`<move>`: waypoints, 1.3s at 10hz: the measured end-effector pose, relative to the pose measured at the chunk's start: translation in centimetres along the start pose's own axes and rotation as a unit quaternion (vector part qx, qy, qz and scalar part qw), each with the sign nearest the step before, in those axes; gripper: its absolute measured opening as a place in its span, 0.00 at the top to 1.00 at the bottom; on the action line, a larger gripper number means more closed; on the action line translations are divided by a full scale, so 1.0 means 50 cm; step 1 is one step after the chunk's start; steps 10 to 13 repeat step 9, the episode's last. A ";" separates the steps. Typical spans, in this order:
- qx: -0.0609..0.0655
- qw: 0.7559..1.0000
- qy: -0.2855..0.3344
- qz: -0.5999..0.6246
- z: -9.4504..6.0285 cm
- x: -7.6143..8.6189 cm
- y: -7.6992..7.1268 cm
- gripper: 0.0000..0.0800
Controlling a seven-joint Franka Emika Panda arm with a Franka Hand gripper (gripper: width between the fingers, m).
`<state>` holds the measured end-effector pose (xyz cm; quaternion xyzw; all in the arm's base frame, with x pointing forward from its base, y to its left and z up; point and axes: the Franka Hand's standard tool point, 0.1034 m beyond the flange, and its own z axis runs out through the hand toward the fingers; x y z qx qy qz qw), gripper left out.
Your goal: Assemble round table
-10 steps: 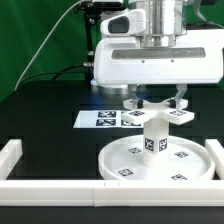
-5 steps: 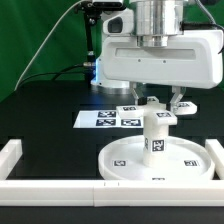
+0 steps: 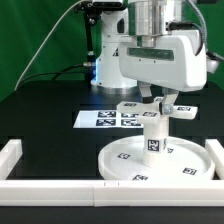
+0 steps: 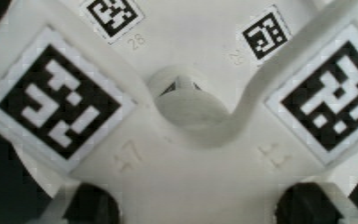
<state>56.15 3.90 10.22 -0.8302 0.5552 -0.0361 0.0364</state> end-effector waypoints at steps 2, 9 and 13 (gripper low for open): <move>-0.001 1.000 0.000 -0.006 0.001 0.000 0.001 0.29; 0.021 0.999 -0.019 -0.041 -0.093 -0.015 -0.024 0.19; 0.021 0.999 -0.019 -0.041 -0.093 -0.015 -0.024 0.19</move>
Offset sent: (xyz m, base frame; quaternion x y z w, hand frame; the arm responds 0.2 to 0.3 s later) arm -0.0136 0.0071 0.0256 0.0044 -0.0176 -0.0157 0.9997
